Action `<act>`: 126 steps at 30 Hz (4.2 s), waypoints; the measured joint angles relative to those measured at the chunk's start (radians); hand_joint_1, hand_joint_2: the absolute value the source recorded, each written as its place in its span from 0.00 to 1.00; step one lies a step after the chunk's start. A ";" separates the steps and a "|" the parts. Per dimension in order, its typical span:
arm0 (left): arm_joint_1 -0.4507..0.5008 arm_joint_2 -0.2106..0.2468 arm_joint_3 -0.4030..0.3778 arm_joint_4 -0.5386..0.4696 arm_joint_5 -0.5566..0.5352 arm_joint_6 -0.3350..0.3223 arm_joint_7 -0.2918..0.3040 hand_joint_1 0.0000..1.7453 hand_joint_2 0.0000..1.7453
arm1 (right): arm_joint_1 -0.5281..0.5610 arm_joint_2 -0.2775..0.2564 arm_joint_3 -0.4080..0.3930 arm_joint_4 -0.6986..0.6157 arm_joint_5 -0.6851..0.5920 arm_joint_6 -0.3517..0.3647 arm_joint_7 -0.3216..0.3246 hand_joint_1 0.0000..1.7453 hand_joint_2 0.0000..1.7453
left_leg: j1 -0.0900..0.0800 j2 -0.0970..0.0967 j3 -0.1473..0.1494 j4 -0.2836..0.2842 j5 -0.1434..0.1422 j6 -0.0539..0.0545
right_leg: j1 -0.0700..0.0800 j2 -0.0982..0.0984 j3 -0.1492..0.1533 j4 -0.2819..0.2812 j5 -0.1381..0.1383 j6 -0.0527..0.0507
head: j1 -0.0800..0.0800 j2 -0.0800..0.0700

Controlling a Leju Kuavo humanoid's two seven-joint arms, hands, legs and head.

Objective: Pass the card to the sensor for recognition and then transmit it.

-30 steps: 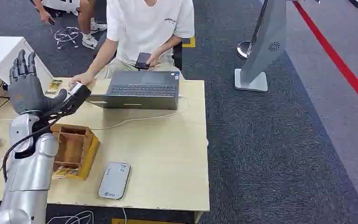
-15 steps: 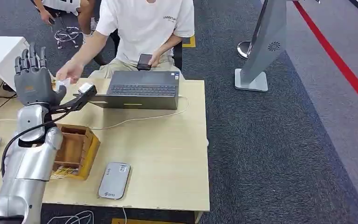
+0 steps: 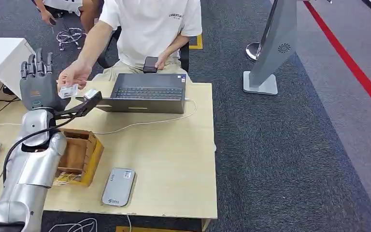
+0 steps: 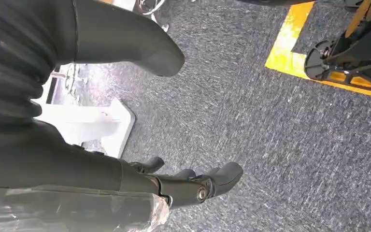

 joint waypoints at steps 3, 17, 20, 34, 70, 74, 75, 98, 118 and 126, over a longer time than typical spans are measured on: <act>0.000 0.001 0.000 0.000 0.000 0.000 0.000 0.00 1.00 | 0.000 0.000 0.000 0.000 0.000 -0.002 0.000 0.00 1.00 | 0.000 0.000 0.000 0.000 0.000 0.000 | 0.000 0.000 0.000 0.000 0.000 0.000 | 0.000 0.000; 0.000 -0.001 -0.005 0.006 0.035 -0.016 -0.028 1.00 1.00 | 0.000 0.000 0.003 0.000 0.006 -0.001 0.000 0.00 1.00 | 0.000 0.000 0.000 0.000 0.000 0.000 | 0.000 0.000 0.000 0.000 0.000 0.000 | 0.000 0.000; 0.000 -0.003 -0.008 0.010 0.038 -0.017 -0.031 1.00 1.00 | 0.000 0.000 0.007 0.000 0.006 -0.001 0.000 0.00 1.00 | 0.000 0.000 0.000 0.000 0.000 0.000 | 0.000 0.000 0.000 0.000 0.000 0.000 | 0.000 0.000; 0.000 -0.010 -0.016 0.019 0.048 -0.018 -0.032 1.00 1.00 | 0.000 0.000 0.015 0.000 0.006 0.001 0.000 0.00 1.00 | 0.000 0.000 0.000 0.000 0.000 0.000 | 0.000 0.000 0.000 0.000 0.000 0.000 | 0.000 0.000; 0.574 -0.106 -0.316 -0.574 0.017 0.157 -0.115 1.00 1.00 | 0.013 0.000 -0.005 0.003 -0.017 -0.021 0.005 0.00 1.00 | -0.001 0.000 -0.001 0.000 -0.002 0.001 | -0.001 0.000 0.000 -0.001 -0.001 0.001 | -0.001 0.000; 0.645 -0.106 -0.329 -0.558 0.016 0.106 -0.091 1.00 1.00 | 0.014 0.004 -0.015 0.003 -0.032 -0.023 0.017 0.00 1.00 | -0.001 0.001 -0.001 0.000 -0.002 0.001 | -0.001 0.000 0.000 -0.001 -0.001 0.001 | -0.002 0.000; 0.672 -0.103 -0.337 -0.548 0.031 0.114 -0.085 1.00 1.00 | 0.014 0.005 -0.020 0.004 -0.033 -0.025 0.018 0.00 1.00 | -0.001 0.001 -0.001 0.000 -0.002 0.001 | -0.001 0.000 -0.001 -0.001 -0.001 0.001 | -0.001 0.000; 0.833 -0.006 -0.357 -0.483 0.100 0.095 0.055 1.00 1.00 | 0.019 0.009 -0.053 0.003 -0.025 -0.029 0.022 0.00 1.00 | -0.001 0.000 -0.001 -0.001 -0.002 0.001 | -0.001 -0.001 0.000 -0.001 -0.001 0.001 | -0.002 0.000; 0.795 -0.027 -0.240 -0.330 0.110 0.032 0.034 1.00 1.00 | 0.018 0.009 -0.054 0.003 0.009 -0.025 0.019 0.00 1.00 | -0.001 -0.001 0.001 -0.001 -0.002 0.001 | -0.001 -0.003 0.002 -0.001 -0.001 0.001 | -0.001 0.000; 0.771 -0.035 -0.219 -0.313 0.068 0.105 0.005 1.00 1.00 | 0.019 0.009 -0.054 0.003 0.016 -0.019 0.014 0.00 1.00 | -0.001 -0.001 0.002 -0.001 -0.001 0.001 | -0.001 -0.002 0.002 0.000 -0.001 0.000 | -0.002 0.000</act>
